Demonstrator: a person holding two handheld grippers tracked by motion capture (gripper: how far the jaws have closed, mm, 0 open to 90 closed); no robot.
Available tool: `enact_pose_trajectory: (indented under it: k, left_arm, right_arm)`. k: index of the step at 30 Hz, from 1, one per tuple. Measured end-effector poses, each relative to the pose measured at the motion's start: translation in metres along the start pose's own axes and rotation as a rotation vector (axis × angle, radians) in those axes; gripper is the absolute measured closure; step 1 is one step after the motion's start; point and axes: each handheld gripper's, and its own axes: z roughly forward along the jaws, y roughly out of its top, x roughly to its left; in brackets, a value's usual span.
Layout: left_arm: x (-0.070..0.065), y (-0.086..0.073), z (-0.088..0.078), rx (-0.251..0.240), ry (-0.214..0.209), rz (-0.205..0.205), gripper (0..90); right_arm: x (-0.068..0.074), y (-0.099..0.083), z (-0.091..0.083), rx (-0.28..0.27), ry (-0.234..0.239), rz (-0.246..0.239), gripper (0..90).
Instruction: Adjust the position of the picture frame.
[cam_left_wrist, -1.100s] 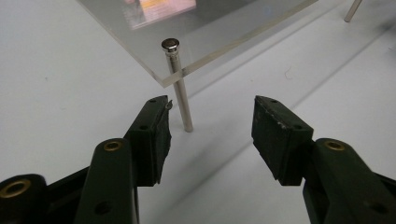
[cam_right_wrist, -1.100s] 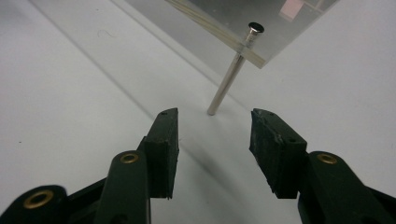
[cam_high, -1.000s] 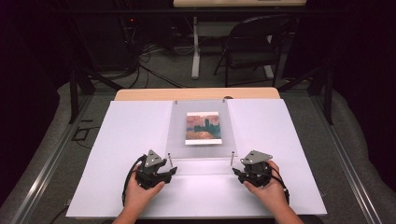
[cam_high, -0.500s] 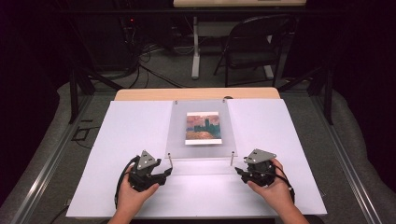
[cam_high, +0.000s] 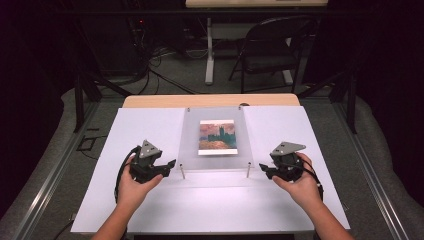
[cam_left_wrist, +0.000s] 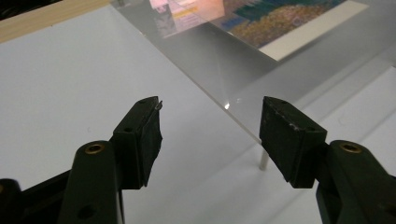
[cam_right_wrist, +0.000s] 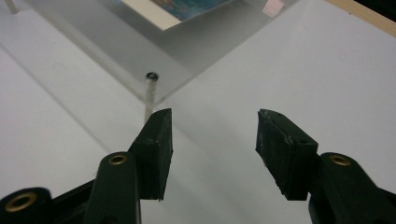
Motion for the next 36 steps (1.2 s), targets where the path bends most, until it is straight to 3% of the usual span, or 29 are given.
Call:
enact_pose_trajectory:
  k: [4, 11, 14, 20, 31, 36]
  left_arm:
    - [0.014, 0.015, 0.015, -0.006, 0.007, -0.025, 35.3]
    - [0.029, 0.029, 0.029, -0.012, 0.022, -0.052, 35.1]
    - [0.037, 0.038, 0.036, -0.031, 0.006, -0.091, 34.8]
    - [0.044, 0.05, 0.049, -0.031, 0.021, -0.097, 34.8]
    - [0.051, 0.063, 0.074, -0.002, 0.037, -0.107, 38.6]
    - [0.052, 0.069, 0.09, 0.01, 0.023, -0.15, 38.6]
  right_arm:
    - [-0.01, 0.013, 0.01, 0.006, -0.026, 0.025, 42.5]
    - [-0.026, 0.026, 0.03, 0.023, -0.012, 0.056, 42.4]
    - [-0.036, 0.034, 0.043, 0.036, -0.01, 0.069, 41.6]
    - [-0.049, 0.047, 0.058, 0.032, -0.009, 0.097, 39.2]
    - [-0.059, 0.06, 0.08, 0.03, -0.009, 0.095, 40.8]
    - [-0.063, 0.067, 0.091, 0.016, 0.002, 0.109, 41.9]
